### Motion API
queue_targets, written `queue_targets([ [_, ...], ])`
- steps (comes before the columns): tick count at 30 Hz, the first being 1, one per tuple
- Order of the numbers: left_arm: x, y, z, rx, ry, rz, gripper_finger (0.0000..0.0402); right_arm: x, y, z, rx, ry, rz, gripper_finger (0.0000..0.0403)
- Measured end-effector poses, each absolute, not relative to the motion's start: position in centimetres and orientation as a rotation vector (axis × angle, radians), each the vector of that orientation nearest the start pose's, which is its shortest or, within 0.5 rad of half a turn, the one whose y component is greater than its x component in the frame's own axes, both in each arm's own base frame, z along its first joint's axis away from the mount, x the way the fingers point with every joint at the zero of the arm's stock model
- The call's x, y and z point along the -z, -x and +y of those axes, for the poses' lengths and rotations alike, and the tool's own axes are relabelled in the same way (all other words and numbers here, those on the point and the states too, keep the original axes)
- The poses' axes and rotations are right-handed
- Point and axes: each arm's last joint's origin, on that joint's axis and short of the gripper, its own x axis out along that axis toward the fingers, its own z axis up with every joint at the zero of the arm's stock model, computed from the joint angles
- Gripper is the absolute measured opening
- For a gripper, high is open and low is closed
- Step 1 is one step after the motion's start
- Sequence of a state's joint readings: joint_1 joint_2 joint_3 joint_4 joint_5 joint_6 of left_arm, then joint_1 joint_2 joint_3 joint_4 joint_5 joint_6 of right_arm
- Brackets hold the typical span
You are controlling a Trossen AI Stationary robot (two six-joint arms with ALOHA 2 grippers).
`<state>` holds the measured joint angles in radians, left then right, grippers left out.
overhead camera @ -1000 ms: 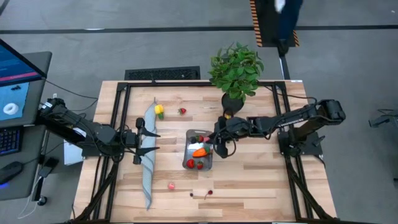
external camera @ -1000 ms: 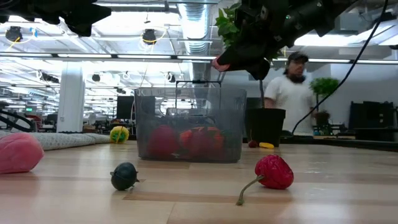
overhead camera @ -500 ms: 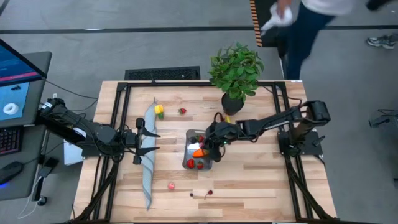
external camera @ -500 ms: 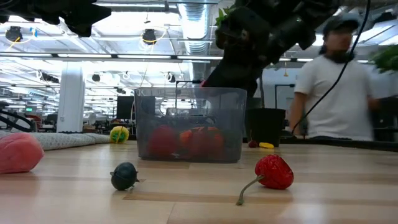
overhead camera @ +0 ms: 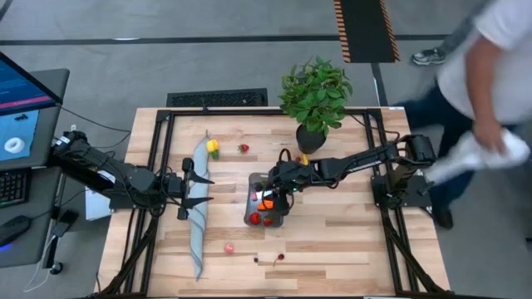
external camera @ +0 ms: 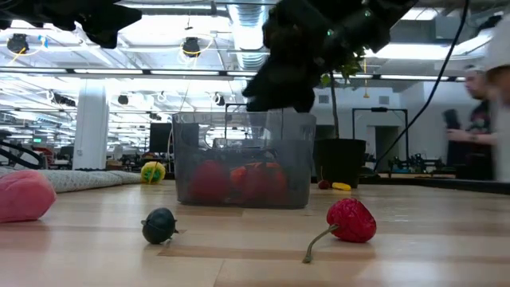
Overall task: Pick and placing Produce into tupperware
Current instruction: Put the corn into the bin
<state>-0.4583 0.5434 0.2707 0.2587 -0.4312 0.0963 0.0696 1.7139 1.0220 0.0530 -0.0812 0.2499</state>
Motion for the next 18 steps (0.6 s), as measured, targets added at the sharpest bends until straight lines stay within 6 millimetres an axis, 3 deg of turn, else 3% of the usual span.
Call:
queue_targets([
  [10,-23.3,-13.1,-4.7,-0.122,-0.02,-0.011,0.0212,-23.5,-34.7,4.4,-0.166,-0.151,0.537,0.0214],
  [18,-23.5,-13.0,-4.1,-0.315,0.117,-0.041,0.0212,-26.3,-32.9,7.0,-0.201,-0.064,0.407,0.0207],
])
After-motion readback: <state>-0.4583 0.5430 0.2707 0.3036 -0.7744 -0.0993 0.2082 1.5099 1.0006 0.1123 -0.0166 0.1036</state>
